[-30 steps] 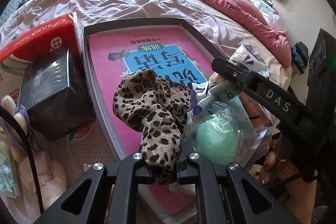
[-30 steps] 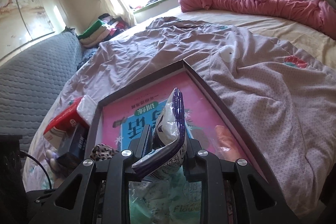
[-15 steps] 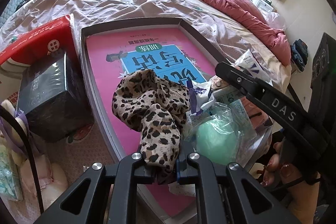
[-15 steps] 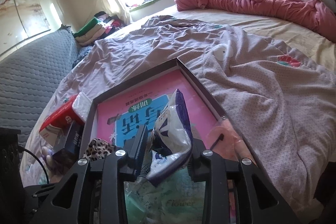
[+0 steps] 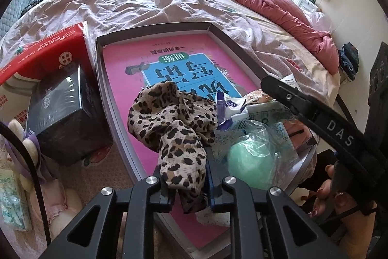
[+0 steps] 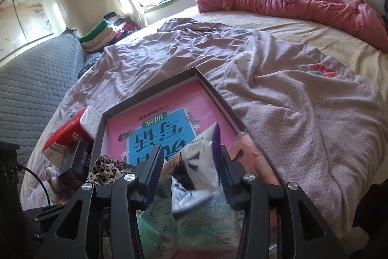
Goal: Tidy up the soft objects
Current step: 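Release the packet from the right tool while the left tool releases the cloth onto the tray, then move both open tools back toward the pile of soft items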
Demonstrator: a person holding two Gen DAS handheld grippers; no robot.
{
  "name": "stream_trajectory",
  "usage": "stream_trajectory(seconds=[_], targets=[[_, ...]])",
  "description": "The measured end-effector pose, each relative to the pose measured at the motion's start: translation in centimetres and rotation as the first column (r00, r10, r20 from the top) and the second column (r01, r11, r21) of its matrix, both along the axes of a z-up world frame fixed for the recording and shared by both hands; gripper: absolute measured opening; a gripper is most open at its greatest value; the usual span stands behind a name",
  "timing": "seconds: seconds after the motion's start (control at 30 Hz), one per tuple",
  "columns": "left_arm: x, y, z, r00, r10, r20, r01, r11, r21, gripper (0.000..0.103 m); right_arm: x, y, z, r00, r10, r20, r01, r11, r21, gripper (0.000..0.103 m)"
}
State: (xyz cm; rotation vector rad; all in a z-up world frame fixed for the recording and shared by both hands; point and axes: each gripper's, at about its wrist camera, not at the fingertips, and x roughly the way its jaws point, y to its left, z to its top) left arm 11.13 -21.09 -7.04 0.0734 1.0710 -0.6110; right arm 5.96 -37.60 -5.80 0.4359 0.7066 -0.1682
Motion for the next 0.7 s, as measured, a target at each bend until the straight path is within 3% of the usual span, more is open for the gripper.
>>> stream_trajectory(seconds=[0.3, 0.37, 0.43, 0.7], targets=[[-0.6, -0.2, 0.9, 0.999, -0.018, 0.028, 0.018, 1.0, -0.007, 0.036, -0.9, -0.7, 1.4, 0.999, -0.027, 0.027, 0.027, 1.0, 0.004, 0.055], [-0.6, 0.0, 1.2, 1.0, -0.014, 0.028, 0.015, 1.0, -0.018, 0.047, -0.9, -0.8, 1.7, 0.999, -0.032, 0.027, 0.032, 0.999, 0.003, 0.06], [-0.6, 0.3, 1.4, 1.0, -0.009, 0.023, 0.01, 0.999, -0.039, 0.052, -1.1, -0.8, 2.0, 0.999, -0.037, 0.033, 0.038, 0.999, -0.003, 0.061], [-0.7, 1.7, 2.9, 0.999, 0.019, 0.047, -0.015, 0.997, -0.08, 0.059, -1.5, -0.6, 2.9, 0.999, -0.027, 0.043, 0.028, 1.0, -0.009, 0.062]])
